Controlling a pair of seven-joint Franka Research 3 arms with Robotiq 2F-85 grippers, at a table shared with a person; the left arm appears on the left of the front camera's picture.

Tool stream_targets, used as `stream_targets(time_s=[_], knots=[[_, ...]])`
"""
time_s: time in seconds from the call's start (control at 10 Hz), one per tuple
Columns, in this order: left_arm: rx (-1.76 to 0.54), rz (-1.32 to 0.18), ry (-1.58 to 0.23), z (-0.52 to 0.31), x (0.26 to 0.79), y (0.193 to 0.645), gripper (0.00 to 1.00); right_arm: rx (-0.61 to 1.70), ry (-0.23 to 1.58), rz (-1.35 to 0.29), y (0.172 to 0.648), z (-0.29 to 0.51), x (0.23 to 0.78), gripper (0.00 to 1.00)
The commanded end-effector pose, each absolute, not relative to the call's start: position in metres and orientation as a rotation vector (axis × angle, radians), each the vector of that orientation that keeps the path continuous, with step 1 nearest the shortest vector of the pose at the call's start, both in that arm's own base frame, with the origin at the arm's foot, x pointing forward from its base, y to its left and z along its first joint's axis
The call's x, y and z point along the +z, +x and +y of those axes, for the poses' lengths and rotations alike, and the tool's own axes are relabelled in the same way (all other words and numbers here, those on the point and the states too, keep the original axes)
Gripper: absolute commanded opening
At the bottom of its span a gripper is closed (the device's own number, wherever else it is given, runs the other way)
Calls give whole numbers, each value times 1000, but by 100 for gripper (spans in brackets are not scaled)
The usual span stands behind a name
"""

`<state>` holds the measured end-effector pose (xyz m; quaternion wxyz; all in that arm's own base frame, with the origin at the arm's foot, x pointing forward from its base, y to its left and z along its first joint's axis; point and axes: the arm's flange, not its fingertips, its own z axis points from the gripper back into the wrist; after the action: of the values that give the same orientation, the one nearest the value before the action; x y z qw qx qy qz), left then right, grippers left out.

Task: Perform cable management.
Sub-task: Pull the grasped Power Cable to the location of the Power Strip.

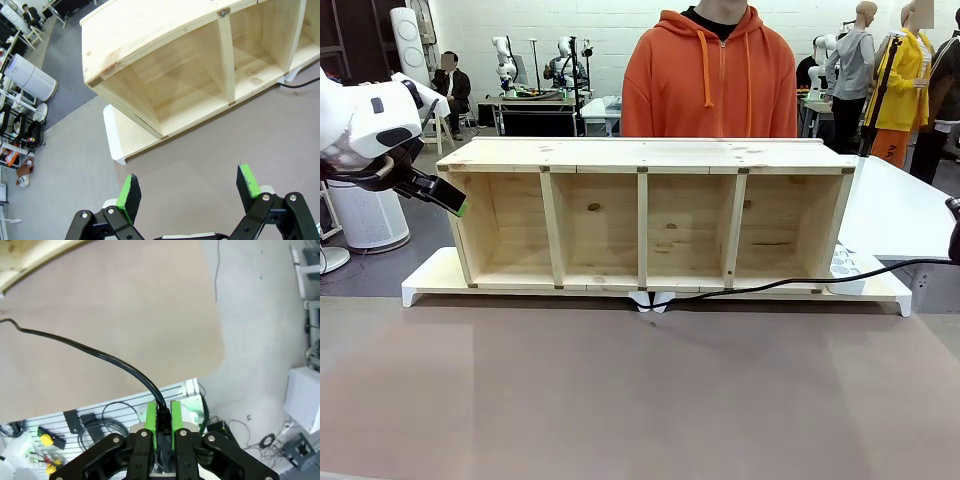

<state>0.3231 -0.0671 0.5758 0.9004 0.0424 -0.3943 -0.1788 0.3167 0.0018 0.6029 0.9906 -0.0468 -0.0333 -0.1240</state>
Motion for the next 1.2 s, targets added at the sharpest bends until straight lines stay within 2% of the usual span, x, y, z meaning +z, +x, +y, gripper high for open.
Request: stream_targets(time_s=[0.0, 0.3, 0.8, 1.0, 1.1], knots=[[-370, -815, 82, -66, 575, 323, 100, -293, -172, -92, 344, -16, 615, 14], [-370, -815, 82, -66, 575, 323, 100, -348, -244, -162, 387, -23, 611, 14], [-370, -815, 82, -66, 575, 323, 100, -261, -219, -353, 436, -6, 606, 14], [-370, -815, 82, -66, 575, 323, 100, -273, -247, -370, 442, -5, 605, 14], [-370, -815, 82, -66, 575, 323, 100, -247, -190, -336, 434, -3, 608, 14]])
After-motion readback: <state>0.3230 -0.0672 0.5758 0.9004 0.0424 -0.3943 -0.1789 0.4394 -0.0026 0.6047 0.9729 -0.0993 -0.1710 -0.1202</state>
